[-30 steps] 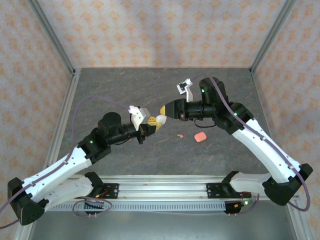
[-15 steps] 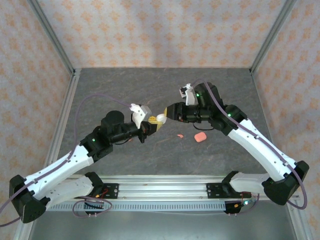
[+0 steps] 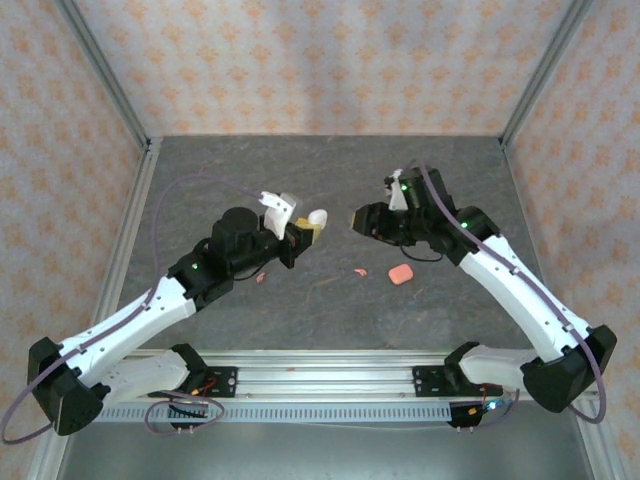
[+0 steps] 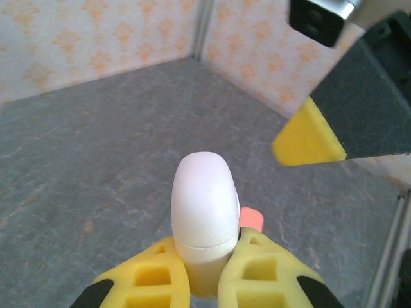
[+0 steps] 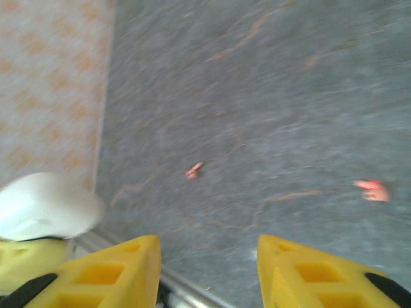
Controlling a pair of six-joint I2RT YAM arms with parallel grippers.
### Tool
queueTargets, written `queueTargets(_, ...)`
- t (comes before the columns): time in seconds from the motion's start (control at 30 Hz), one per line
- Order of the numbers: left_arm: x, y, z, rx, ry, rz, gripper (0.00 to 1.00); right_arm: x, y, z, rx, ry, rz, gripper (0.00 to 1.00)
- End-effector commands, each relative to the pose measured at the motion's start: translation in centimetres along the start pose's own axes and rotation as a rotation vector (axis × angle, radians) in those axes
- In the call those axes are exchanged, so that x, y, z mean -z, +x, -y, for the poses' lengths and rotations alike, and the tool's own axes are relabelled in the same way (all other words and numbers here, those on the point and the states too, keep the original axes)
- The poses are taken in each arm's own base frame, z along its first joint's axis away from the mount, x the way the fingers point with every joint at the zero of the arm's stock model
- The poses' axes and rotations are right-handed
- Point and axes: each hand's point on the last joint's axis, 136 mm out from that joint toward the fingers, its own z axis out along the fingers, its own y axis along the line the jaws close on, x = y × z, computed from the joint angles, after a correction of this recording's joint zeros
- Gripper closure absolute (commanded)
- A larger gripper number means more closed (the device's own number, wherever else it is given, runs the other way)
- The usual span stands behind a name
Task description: Insert wireless bluetooth earbuds into charging case
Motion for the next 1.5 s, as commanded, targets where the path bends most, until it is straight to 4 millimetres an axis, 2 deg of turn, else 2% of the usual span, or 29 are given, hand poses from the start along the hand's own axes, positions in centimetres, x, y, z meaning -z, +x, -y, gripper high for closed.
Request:
queueTargets(0.0, -0.9, -0.1, -2.4, 0.082, -0.088, -0.028, 0.97, 0.6, 0.1, 6.5, -0.14, 0.213, 0.012, 0.53)
queueTargets(0.17, -3.3, 1.9, -5.4, 0.198, -0.117, -0.117, 0.97, 0.4, 1.6, 12.5, -0.181, 0.406, -0.067, 0.45)
queueTargets(0.27, -4.8, 3.4, -7.2, 0.261, -0.129, -0.181, 0.97, -0.2, 2.4, 15.0, -0.193, 0.477, -0.113, 0.43)
queueTargets(0.37, -6.5, 5.3, -8.8, 0.314, -0.142, -0.242, 0.97, -1.0, 2.9, 16.5, -0.157, 0.525, -0.157, 0.42)
queueTargets(0.5, -8.7, 7.7, -10.5, 0.402, -0.132, -0.313, 0.97, -2.1, 3.5, 17.4, -0.062, 0.547, -0.254, 0.4)
queueTargets(0.8, -12.5, 13.5, -15.5, 0.516, -0.218, -0.526, 0.96, -3.7, 5.2, 20.1, 0.138, 0.656, -0.559, 0.28)
queueTargets(0.97, -12.8, 16.6, -18.1, 0.563, -0.289, -0.646, 0.95, -4.7, 5.4, 21.1, 0.168, 0.69, -0.634, 0.25)
queueTargets(1.13, -12.1, 18.1, -19.5, 0.555, -0.337, -0.737, 0.87, -6.2, 5.6, 21.1, 0.159, 0.673, -0.679, 0.23)
queueTargets(1.33, -11.3, 17.7, -20.2, 0.506, -0.382, -0.776, 0.62, -7.2, 5.7, 21.1, 0.154, 0.658, -0.695, 0.22)
queueTargets(1.47, -10.4, 16.8, -20.7, 0.472, -0.431, -0.779, 0.5, -7.3, 6.2, 21.4, 0.147, 0.661, -0.713, 0.2)
